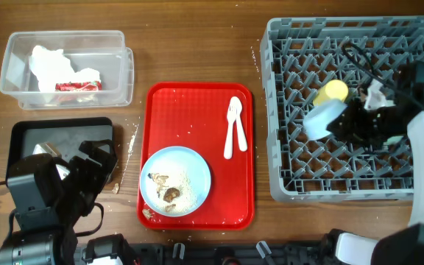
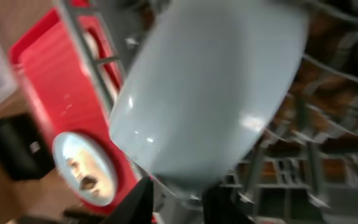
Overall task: Sort waste into correct bins and load items into the dishwasher rack
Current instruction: 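Carry the light-blue bowl into the rack and set it upside down, then move the right gripper to the white fork on the tray and grasp it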
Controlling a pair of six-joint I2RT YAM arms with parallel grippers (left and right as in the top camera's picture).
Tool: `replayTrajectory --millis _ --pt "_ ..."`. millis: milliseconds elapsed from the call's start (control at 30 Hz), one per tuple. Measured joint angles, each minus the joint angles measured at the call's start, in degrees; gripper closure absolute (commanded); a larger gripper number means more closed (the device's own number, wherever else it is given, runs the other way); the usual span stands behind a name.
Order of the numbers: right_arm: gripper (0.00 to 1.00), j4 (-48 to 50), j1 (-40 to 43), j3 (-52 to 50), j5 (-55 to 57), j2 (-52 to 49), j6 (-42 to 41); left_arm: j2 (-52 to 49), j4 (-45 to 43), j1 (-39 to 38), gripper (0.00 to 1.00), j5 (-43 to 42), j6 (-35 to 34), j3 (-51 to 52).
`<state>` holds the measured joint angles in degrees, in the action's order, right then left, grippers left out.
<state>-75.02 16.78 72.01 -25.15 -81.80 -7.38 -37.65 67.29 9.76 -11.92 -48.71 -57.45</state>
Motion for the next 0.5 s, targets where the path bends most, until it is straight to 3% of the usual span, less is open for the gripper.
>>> replayTrajectory --millis 67,167,333,500 --pt "0.47 -1.03 0.00 0.00 5.16 4.48 -3.08 0.00 0.00 0.00 0.00 0.00 0.02 0.00" --pt "0.48 -1.33 0.00 0.00 10.56 9.60 -6.03 0.00 0.00 0.00 0.00 0.00 0.00 0.00" --pt "0.69 1.49 -0.04 0.00 12.17 12.33 -8.17 0.00 0.00 0.00 0.00 0.00 0.02 0.00" --pt "0.59 5.09 -4.31 0.00 6.80 12.33 -6.40 0.00 0.00 0.00 0.00 0.00 0.02 0.00"
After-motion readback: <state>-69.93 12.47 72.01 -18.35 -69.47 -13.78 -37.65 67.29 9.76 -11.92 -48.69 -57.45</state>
